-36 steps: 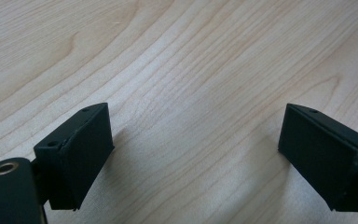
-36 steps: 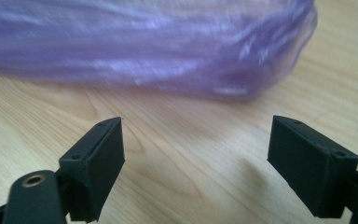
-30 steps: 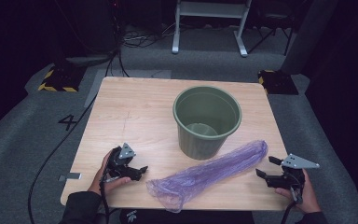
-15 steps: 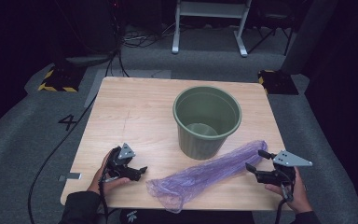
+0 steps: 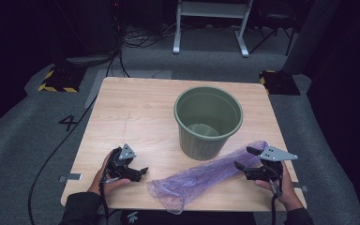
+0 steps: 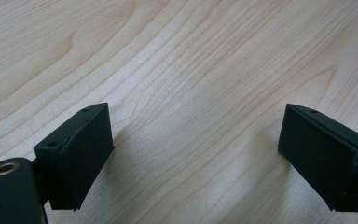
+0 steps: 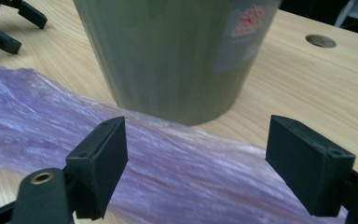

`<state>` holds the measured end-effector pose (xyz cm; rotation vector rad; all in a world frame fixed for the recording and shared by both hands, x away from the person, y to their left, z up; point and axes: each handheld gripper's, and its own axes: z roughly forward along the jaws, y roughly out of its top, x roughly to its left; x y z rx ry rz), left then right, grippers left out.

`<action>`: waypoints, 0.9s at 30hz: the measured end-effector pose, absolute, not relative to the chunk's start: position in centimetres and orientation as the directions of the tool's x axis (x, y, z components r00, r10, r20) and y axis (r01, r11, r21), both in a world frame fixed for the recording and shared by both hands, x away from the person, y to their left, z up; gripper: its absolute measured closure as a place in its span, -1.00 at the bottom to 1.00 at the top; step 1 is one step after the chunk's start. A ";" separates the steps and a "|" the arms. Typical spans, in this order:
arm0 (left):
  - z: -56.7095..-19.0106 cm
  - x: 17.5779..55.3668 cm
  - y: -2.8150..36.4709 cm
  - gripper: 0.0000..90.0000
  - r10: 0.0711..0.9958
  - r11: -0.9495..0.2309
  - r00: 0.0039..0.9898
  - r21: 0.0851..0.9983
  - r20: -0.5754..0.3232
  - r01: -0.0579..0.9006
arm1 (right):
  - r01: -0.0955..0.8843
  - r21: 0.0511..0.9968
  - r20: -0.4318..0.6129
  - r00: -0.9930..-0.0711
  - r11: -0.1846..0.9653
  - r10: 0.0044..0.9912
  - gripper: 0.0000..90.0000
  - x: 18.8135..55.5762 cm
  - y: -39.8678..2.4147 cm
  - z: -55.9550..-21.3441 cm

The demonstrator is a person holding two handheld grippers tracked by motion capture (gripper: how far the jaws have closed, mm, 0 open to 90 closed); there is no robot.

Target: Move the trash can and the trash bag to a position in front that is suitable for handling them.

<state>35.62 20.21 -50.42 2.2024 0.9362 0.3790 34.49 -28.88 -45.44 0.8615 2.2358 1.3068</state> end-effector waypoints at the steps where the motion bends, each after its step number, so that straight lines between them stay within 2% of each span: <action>1: -50.4 35.6 20.2 -0.79 0.718 -0.491 0.696 0.705 -0.006 0.512 | 0.298 0.879 -0.045 -0.727 0.373 0.685 -0.54 34.5 -28.7 -45.4; 22: -50.4 35.6 20.2 -0.79 0.719 -0.491 0.695 0.704 -0.006 0.513 | 0.279 0.878 -0.056 -0.747 0.389 0.663 -0.57 36.1 -23.8 -45.6; 27: -50.4 35.6 20.2 -0.79 0.719 -0.491 0.695 0.704 -0.005 0.513 | 0.288 0.880 -0.056 -0.725 0.377 0.687 -0.57 36.5 -23.1 -45.6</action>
